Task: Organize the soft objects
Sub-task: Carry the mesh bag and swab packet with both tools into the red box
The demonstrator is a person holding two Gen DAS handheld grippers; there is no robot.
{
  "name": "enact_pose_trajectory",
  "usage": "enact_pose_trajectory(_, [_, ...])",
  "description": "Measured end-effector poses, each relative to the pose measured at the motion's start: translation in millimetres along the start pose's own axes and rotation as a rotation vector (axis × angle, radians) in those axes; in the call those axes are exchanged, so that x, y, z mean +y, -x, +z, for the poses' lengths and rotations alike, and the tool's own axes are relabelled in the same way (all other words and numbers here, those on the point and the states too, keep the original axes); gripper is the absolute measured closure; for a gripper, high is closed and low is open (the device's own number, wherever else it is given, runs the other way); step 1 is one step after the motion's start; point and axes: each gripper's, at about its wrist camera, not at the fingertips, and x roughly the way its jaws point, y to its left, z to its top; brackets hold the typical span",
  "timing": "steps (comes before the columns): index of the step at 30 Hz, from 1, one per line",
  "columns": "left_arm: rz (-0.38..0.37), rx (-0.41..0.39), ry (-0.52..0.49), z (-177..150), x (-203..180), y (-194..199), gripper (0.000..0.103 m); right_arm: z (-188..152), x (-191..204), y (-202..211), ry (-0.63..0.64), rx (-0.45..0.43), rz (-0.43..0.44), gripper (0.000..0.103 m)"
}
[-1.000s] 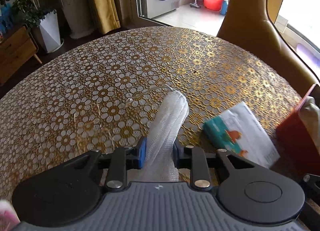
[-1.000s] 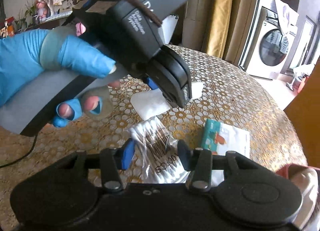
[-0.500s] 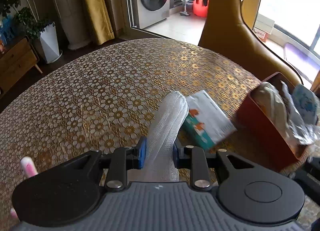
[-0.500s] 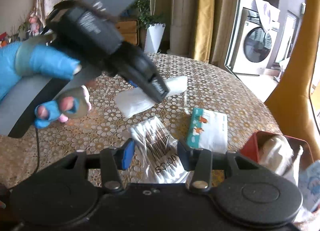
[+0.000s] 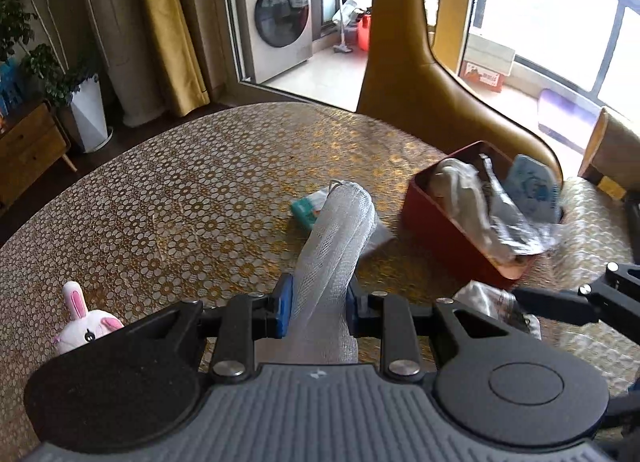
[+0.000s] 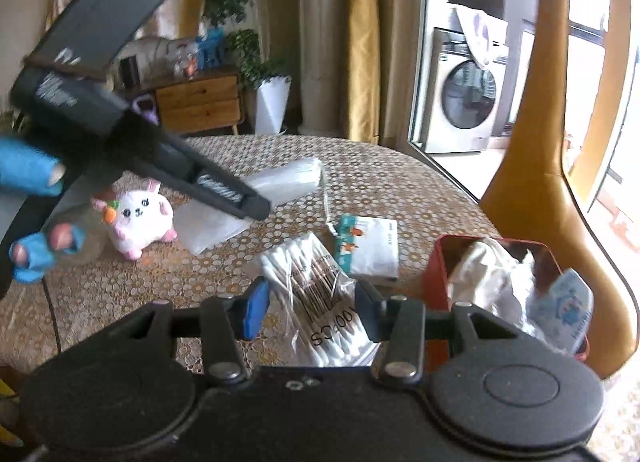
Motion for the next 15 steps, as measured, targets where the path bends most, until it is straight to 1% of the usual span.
enact_pose_trajectory(5, [-0.026,-0.021,-0.006,-9.0,-18.7,18.5,0.077,-7.3,-15.6,25.5,-0.062,-0.037,-0.018,0.057])
enact_pose_trajectory(9, [-0.063,-0.028,0.002,-14.7,-32.6,27.0,0.077,-12.4,-31.3,42.7,-0.125,-0.063,-0.029,0.057])
enact_pose_trajectory(12, [-0.098,-0.026,0.001,-16.5,-43.2,30.3,0.077,-17.1,-46.6,53.7,-0.196,-0.073,-0.02,0.057])
enact_pose_trajectory(15, [-0.124,-0.018,0.008,-18.0,-53.1,29.1,0.077,-21.1,-63.6,63.0,-0.264,-0.091,-0.03,0.057])
